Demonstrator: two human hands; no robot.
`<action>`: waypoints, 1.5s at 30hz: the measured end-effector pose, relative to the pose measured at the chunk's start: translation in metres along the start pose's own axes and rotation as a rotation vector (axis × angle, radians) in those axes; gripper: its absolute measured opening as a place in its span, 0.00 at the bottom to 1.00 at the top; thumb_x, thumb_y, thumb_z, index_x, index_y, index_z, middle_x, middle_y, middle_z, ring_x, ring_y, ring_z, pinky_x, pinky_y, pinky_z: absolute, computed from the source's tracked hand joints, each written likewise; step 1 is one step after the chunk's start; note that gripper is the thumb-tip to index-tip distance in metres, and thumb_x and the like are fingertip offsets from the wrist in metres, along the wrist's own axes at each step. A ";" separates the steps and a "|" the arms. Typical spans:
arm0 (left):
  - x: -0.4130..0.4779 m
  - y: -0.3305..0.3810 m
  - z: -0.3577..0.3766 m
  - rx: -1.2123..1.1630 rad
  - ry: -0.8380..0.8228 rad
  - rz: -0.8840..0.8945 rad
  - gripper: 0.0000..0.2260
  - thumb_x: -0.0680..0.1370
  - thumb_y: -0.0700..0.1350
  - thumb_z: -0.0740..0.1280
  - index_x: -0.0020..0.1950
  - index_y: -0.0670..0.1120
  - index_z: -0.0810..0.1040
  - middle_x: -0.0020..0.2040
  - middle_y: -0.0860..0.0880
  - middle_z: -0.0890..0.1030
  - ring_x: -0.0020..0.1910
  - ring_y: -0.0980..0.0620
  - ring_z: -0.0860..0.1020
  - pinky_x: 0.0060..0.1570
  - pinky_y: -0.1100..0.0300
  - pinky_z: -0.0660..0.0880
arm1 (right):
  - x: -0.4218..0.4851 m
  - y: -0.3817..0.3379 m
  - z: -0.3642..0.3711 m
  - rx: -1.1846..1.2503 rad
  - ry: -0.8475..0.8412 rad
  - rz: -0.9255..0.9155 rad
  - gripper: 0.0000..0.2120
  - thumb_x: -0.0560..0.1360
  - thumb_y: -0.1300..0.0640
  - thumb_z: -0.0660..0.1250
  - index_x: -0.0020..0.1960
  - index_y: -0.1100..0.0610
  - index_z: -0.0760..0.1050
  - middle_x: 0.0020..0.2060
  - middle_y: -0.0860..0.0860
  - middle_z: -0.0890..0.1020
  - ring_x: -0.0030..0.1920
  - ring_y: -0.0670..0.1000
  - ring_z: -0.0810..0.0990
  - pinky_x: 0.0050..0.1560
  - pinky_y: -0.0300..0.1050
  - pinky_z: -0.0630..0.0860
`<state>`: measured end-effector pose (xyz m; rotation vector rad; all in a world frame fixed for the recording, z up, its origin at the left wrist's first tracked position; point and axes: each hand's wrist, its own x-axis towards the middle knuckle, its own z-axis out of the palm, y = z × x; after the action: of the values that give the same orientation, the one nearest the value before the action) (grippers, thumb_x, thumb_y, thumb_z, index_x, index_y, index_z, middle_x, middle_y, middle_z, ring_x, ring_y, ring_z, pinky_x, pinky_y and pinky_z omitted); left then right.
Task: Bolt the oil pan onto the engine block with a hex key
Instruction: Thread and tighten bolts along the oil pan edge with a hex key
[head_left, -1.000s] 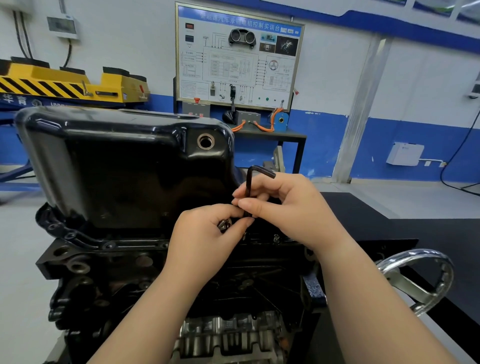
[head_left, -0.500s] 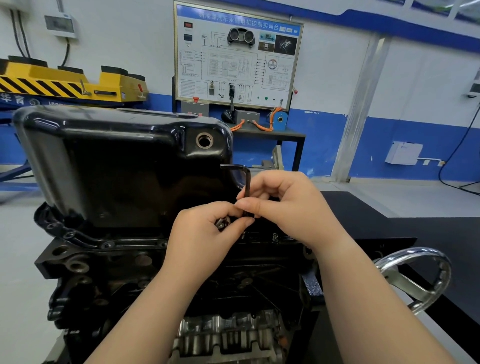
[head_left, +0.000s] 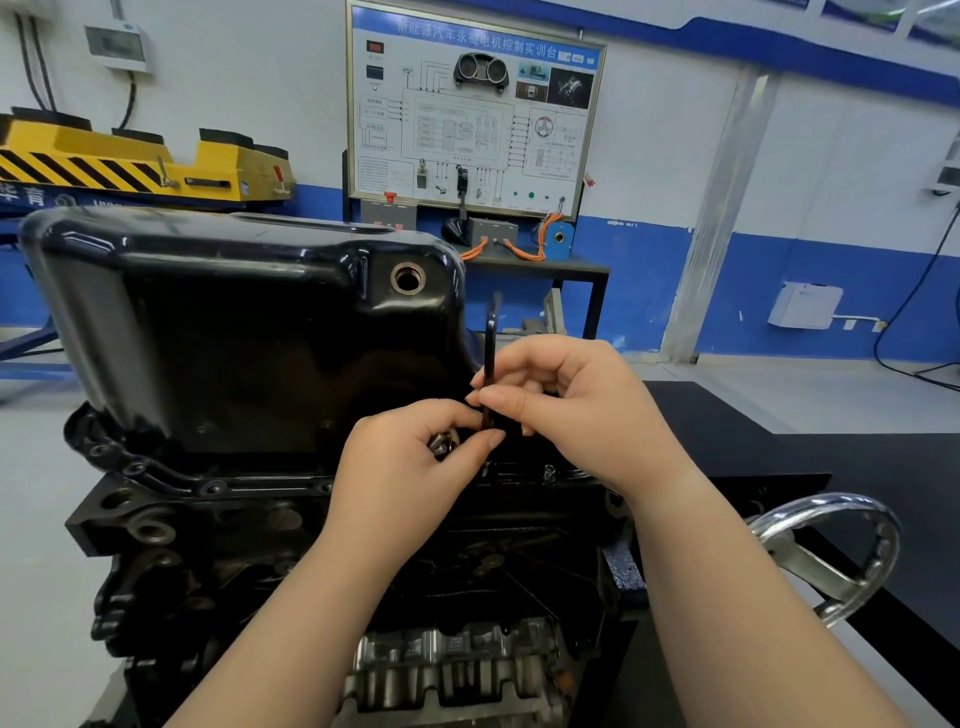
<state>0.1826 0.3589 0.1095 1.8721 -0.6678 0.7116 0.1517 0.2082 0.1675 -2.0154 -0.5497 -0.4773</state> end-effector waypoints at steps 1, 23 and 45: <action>0.000 0.000 0.000 0.002 -0.002 -0.001 0.02 0.69 0.51 0.73 0.38 0.55 0.82 0.31 0.60 0.79 0.36 0.59 0.77 0.35 0.67 0.72 | 0.000 0.001 0.000 -0.009 0.011 0.002 0.05 0.72 0.62 0.71 0.45 0.54 0.81 0.37 0.55 0.84 0.32 0.51 0.72 0.38 0.41 0.75; 0.001 0.001 -0.001 0.012 -0.035 0.011 0.02 0.70 0.51 0.71 0.40 0.54 0.83 0.31 0.57 0.79 0.34 0.57 0.77 0.34 0.63 0.72 | 0.001 0.002 0.001 -0.009 0.002 -0.016 0.05 0.71 0.63 0.72 0.44 0.54 0.81 0.35 0.47 0.81 0.32 0.53 0.72 0.40 0.50 0.77; 0.000 0.001 -0.002 -0.005 -0.047 0.000 0.01 0.70 0.48 0.72 0.40 0.55 0.83 0.33 0.59 0.80 0.36 0.59 0.78 0.35 0.63 0.73 | 0.002 0.003 0.001 -0.085 0.002 -0.034 0.06 0.70 0.61 0.73 0.43 0.53 0.78 0.32 0.46 0.79 0.31 0.49 0.73 0.41 0.48 0.78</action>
<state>0.1817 0.3601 0.1110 1.8895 -0.6993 0.6670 0.1550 0.2078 0.1657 -2.0891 -0.5715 -0.5314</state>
